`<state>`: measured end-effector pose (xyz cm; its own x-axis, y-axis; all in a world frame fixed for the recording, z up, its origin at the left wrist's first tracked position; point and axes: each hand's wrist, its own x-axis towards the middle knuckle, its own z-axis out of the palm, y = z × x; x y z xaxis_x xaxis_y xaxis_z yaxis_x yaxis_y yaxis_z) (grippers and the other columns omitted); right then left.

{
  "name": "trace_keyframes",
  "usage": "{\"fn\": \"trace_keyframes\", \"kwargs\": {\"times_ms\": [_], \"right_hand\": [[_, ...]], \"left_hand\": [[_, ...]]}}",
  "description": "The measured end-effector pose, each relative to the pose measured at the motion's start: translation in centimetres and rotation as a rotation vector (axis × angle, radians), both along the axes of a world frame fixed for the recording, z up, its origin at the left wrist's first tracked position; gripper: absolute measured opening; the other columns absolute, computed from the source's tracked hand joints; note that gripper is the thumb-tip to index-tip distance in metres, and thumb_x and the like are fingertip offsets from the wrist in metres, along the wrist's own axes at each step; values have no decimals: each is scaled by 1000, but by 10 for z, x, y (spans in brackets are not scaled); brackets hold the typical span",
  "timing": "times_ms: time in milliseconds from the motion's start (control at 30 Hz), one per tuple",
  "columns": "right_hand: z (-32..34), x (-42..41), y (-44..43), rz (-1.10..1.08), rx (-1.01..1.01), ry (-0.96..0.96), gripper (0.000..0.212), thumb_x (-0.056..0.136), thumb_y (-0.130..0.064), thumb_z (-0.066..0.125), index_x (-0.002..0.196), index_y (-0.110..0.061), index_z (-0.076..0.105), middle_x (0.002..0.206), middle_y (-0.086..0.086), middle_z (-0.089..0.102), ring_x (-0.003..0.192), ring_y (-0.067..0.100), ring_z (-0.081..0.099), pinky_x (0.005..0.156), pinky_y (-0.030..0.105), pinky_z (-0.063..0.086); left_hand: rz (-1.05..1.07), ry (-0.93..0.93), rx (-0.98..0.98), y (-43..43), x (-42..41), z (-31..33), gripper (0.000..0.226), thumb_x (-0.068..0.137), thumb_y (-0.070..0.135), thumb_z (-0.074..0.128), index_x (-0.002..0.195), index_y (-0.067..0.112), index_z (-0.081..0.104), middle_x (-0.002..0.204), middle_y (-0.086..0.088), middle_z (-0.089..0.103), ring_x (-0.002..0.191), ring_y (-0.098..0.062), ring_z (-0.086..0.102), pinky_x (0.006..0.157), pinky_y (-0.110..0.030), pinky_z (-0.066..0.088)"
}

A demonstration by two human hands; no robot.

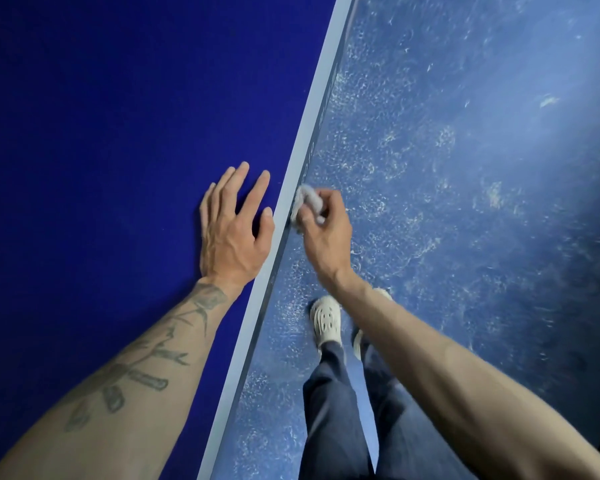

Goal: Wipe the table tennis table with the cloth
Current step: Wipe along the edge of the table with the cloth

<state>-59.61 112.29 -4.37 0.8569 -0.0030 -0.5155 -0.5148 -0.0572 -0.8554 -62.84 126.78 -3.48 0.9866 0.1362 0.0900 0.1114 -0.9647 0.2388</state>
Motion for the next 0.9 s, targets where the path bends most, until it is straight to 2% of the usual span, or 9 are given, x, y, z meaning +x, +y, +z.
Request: {"fn": "trace_keyframes", "kwargs": {"times_ms": [133, 267, 367, 433, 533, 667, 800, 833, 900], "right_hand": [[-4, 45, -1, -69, -29, -52, 12, 103, -7, 62, 115, -9, 58, 97, 2, 66, 83, 20, 63, 85, 56, 57], [6, -6, -5, 31, 37, 50, 13, 104, -5, 62, 116, -4, 57, 103, 7, 68, 87, 28, 68, 85, 58, 58], [12, -29, -11, 121, 43, 86, 11, 102, 0, 62, 111, -5, 58, 100, 4, 66, 84, 11, 62, 86, 54, 60], [9, -7, -12, 111, 24, 63, 12, 101, -2, 63, 110, -9, 59, 96, -1, 66, 81, 6, 60, 84, 46, 61], [6, 63, -9, 29, -30, 4, 14, 101, -3, 62, 113, -8, 60, 95, -1, 66, 81, 13, 61, 81, 40, 57], [5, 129, -9, -38, -83, -63, 13, 101, -6, 61, 113, -11, 58, 92, -3, 64, 80, 15, 60, 81, 48, 58], [5, 102, -7, -20, -82, -8, 12, 104, -11, 62, 115, -11, 57, 100, 10, 69, 87, 36, 66, 83, 59, 56], [6, 90, -8, -6, -76, 14, 11, 104, -12, 63, 114, -13, 58, 100, 9, 70, 88, 35, 67, 83, 58, 57], [7, 78, -12, 32, -83, 35, 10, 103, -11, 63, 111, -15, 59, 97, 2, 70, 83, 22, 66, 81, 54, 58]], "left_hand": [[-4, 9, 18, 2, 0, -5, 54, 105, 33, 46, 159, 27, 45, 168, -5, 34, 156, -25, 29, 127, -50, 22], [1, 29, 33, 3, 2, -4, 54, 106, 33, 45, 160, 26, 43, 169, -5, 32, 156, -25, 28, 129, -48, 20], [5, 60, 51, 1, 2, -2, 55, 106, 33, 43, 160, 25, 42, 169, -6, 31, 156, -27, 28, 129, -48, 19], [-1, 73, 58, 0, 4, -1, 55, 105, 34, 42, 160, 25, 42, 168, -8, 33, 155, -29, 29, 128, -50, 21], [30, 94, 50, -1, 19, 1, 54, 104, 33, 46, 157, 25, 44, 164, -10, 36, 152, -33, 33, 122, -53, 29], [14, 102, 29, -5, 64, 8, 51, 105, 33, 47, 155, 23, 48, 161, -11, 40, 148, -35, 38, 117, -52, 36], [16, 112, 41, -11, 117, 9, 50, 106, 34, 47, 155, 22, 49, 161, -13, 42, 147, -36, 39, 115, -53, 37], [17, 117, 44, -13, 131, 9, 50, 107, 34, 46, 155, 22, 49, 162, -13, 41, 147, -36, 38, 115, -53, 36], [11, 119, 38, -18, 158, 8, 50, 107, 35, 46, 155, 22, 49, 163, -13, 40, 148, -37, 37, 114, -54, 36]]}}
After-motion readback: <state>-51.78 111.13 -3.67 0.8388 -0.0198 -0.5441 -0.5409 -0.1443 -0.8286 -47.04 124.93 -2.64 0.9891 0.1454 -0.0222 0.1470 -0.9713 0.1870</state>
